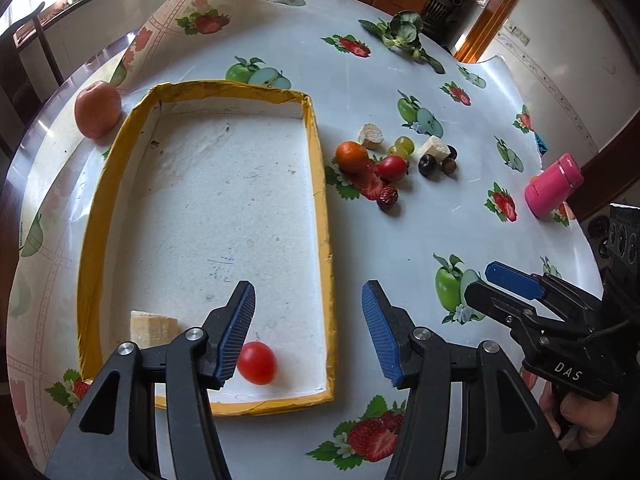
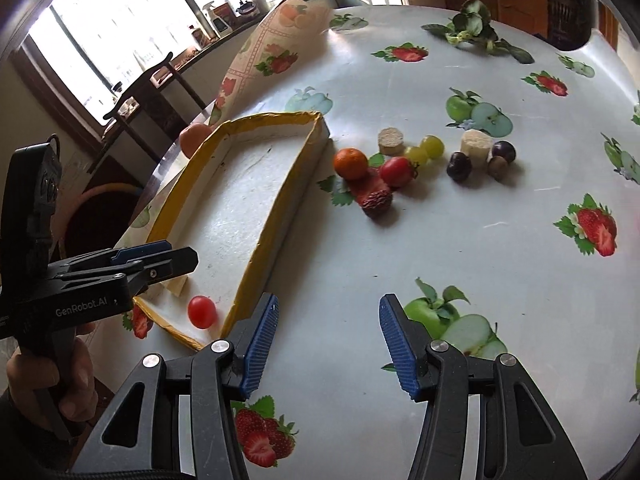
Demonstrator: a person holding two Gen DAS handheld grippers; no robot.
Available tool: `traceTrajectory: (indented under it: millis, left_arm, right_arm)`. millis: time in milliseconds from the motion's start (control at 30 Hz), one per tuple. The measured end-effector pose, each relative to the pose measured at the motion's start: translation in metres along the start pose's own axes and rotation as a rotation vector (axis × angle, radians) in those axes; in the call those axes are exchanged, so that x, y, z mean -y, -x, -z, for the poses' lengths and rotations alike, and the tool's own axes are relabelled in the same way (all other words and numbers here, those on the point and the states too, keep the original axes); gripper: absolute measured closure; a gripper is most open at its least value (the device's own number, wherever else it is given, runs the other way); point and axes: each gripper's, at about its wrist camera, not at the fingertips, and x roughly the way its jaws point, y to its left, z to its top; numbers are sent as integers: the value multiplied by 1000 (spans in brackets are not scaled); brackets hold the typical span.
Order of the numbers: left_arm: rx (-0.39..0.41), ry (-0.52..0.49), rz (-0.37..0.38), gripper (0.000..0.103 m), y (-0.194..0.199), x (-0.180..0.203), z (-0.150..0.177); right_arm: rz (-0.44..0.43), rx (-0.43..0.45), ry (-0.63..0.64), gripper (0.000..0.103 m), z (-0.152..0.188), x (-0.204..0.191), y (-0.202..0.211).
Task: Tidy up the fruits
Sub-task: 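Withdraw both open tools from the tray toward the food cluster, then grasp the red date with the left tool while the right tool grasps a cream bread cube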
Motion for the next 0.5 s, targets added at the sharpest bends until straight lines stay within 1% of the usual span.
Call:
traceTrajectory:
  millis: [100, 300, 500]
  left_arm:
    - [-8, -16, 21, 49, -5, 16, -2]
    - [-11, -53, 38, 49, -15, 44, -4]
    - [-20, -40, 58, 49, -32, 60, -14]
  right_arm:
    - [28, 14, -25, 48, 1, 17, 8]
    - [74, 26, -66, 48, 5, 42, 15]
    - [111, 52, -103, 50, -4, 72, 10]
